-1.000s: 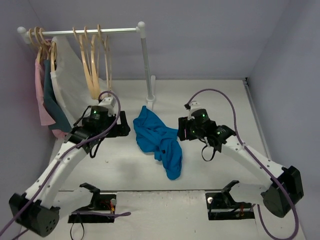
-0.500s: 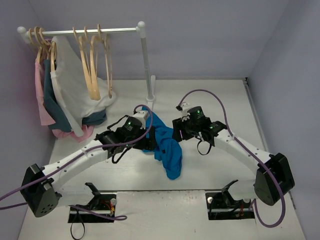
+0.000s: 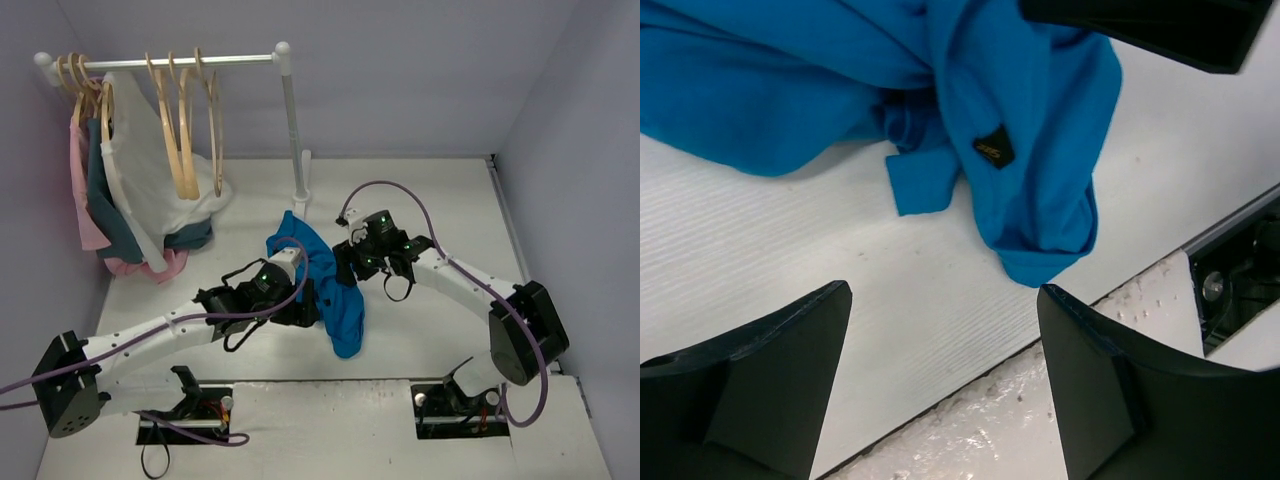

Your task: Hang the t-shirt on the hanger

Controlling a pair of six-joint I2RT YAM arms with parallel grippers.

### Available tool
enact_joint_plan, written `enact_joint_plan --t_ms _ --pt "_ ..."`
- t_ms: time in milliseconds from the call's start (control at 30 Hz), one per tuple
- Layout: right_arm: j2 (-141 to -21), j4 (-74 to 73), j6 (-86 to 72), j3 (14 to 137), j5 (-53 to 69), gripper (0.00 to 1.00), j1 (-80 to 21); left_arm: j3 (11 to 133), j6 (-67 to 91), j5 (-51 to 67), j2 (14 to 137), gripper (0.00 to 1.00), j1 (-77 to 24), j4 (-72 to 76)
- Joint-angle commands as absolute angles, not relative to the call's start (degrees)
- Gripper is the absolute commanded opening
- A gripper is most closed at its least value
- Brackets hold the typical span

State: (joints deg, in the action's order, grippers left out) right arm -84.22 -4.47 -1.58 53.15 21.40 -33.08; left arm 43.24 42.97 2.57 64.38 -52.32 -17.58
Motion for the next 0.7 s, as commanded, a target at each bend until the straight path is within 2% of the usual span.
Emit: enact_joint_plan --t_ms 0,267,367,467,567,667 --pt "-85.2 -1.6 1.4 56.5 22.7 0.54 -33.4 43.6 46.5 0.9 65.4 0.71 -55.1 -10.2" --pt "-86.5 -0.6 1.3 57.9 22.0 0.33 -33.1 42.3 48.9 0.9 69.7 0.7 -57.7 -6.8" --pt "-86.4 0.2 0.5 58.8 21.7 0.16 -33.1 42.2 49.6 0.9 72.0 0.7 -58.3 -5.5" --pt "-86.1 1.6 0.0 59.1 21.4 0.05 -33.1 42.3 50.6 1.0 74.1 0.7 -58.5 -4.3" --pt "-85.7 2.4 -1.8 58.9 20.5 0.0 -33.1 42.7 51.4 1.8 76.4 0.7 -58.6 -3.1" --pt "-85.5 2.9 -3.1 58.7 18.9 0.0 -33.1 43.8 51.6 2.3 78.6 0.7 -59.1 -2.6"
